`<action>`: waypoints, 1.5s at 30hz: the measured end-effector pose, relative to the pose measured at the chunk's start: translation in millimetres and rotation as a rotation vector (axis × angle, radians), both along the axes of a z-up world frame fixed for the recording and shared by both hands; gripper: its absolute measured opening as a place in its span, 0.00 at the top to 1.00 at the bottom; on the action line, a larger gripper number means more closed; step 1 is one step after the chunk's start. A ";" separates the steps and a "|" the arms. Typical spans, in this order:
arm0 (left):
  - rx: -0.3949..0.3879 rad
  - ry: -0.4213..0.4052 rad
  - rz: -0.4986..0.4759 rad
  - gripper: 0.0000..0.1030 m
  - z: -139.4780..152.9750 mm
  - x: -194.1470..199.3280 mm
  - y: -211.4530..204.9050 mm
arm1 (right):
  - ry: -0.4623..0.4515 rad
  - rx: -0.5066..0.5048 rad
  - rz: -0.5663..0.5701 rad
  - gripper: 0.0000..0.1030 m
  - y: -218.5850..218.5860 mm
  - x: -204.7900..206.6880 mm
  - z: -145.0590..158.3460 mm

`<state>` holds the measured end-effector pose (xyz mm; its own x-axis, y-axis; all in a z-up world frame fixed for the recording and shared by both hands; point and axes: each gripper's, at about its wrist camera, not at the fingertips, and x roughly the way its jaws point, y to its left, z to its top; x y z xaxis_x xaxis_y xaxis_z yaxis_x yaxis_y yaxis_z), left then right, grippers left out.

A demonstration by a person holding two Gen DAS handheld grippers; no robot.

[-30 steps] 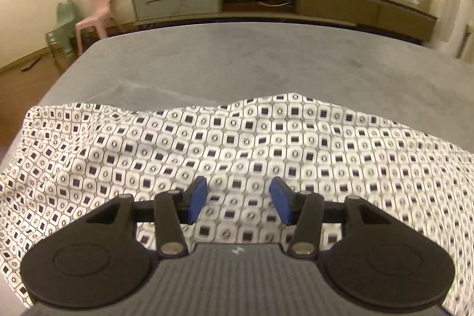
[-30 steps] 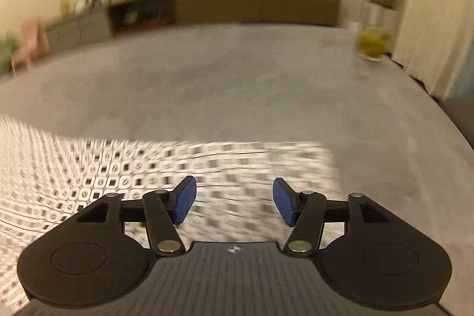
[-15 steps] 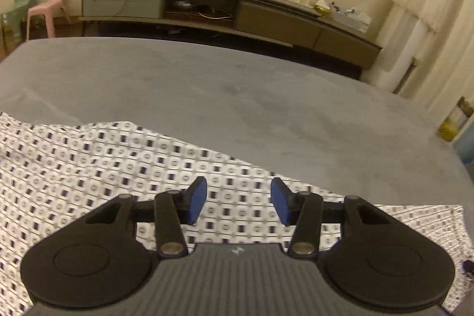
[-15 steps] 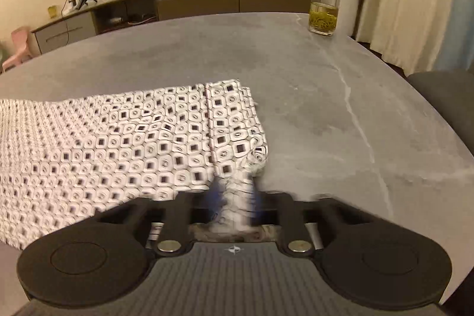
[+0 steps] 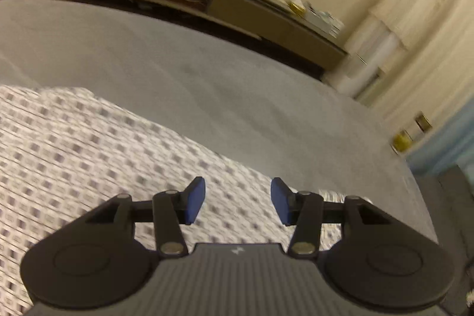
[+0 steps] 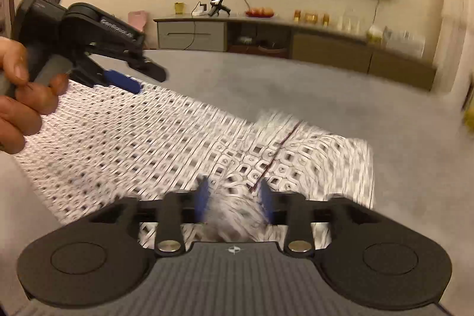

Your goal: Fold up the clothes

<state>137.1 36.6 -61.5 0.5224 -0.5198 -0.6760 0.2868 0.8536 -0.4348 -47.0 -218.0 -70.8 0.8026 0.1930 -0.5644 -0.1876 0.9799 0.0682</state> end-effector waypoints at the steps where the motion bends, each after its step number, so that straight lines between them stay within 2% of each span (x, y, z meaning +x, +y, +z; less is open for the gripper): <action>1: 0.002 -0.006 -0.029 0.51 0.0 -3.2 -8.7 | 0.000 0.035 0.001 0.38 -3.6 -4.0 1.1; 5: 0.024 -0.032 -0.147 0.49 -1.5 -20.0 -46.7 | -0.072 0.130 -0.045 0.37 -34.6 -29.7 13.6; 8: 0.082 -0.034 -0.214 0.49 -9.5 -36.5 -74.8 | -0.009 0.074 -0.095 0.45 -48.8 -34.3 1.5; 10: 0.118 -0.011 -0.232 0.50 -20.1 -42.3 -86.5 | 0.040 0.041 -0.116 0.46 -50.7 -33.9 -8.0; 11: 0.117 0.005 -0.238 0.50 -23.6 -45.1 -87.0 | 0.036 0.045 -0.116 0.46 -53.2 -36.6 -9.2; 12: 0.105 0.022 -0.239 0.50 -26.7 -46.9 -86.2 | 0.025 0.049 -0.107 0.45 -54.3 -38.9 -9.2; 14: 0.075 0.052 -0.230 0.51 -30.4 -45.4 -84.3 | -0.023 0.050 -0.048 0.37 -49.6 -42.1 -4.7; 16: 0.047 0.085 -0.230 0.51 -33.6 -42.4 -81.5 | -0.051 0.040 0.030 0.26 -36.8 -45.5 -1.7; 20: 0.005 0.115 -0.260 0.51 -35.0 -31.7 -87.0 | -0.050 -0.050 0.146 0.26 0.5 -38.9 -9.8; 21: -0.005 0.122 -0.268 0.51 -35.3 -29.0 -88.5 | -0.052 -0.083 0.161 0.29 9.0 -33.9 -12.2; 23: -0.006 0.122 -0.283 0.51 -35.9 -30.7 -92.2 | -0.050 -0.138 0.148 0.43 18.2 -25.3 -16.2; 24: -0.006 0.121 -0.290 0.51 -36.3 -31.8 -94.1 | -0.044 -0.155 0.139 0.67 19.7 -21.3 -17.2; 25: -0.007 0.119 -0.297 0.51 -35.9 -32.5 -95.4 | -0.033 -0.158 0.134 0.81 18.4 -18.7 -17.0; 27: -0.007 0.113 -0.305 0.50 -34.5 -33.4 -97.4 | -0.025 -0.155 0.139 0.90 14.7 -19.3 -12.9; 30: 0.007 0.093 -0.297 0.51 -30.3 -34.9 -99.5 | -0.029 -0.159 0.169 0.93 9.2 -32.2 -4.0; 36: 0.155 0.010 -0.296 0.55 -28.0 -43.1 -112.3 | 0.017 -0.163 0.217 0.93 5.8 -35.5 -8.0; 42: 0.287 -0.117 -0.295 0.55 -18.9 -52.0 -119.6 | 0.045 -0.158 0.241 0.91 3.5 -37.0 -7.2; 45: 0.266 -0.181 -0.294 0.55 -4.3 -57.5 -117.5 | 0.058 -0.080 0.250 0.84 -4.4 -48.0 4.6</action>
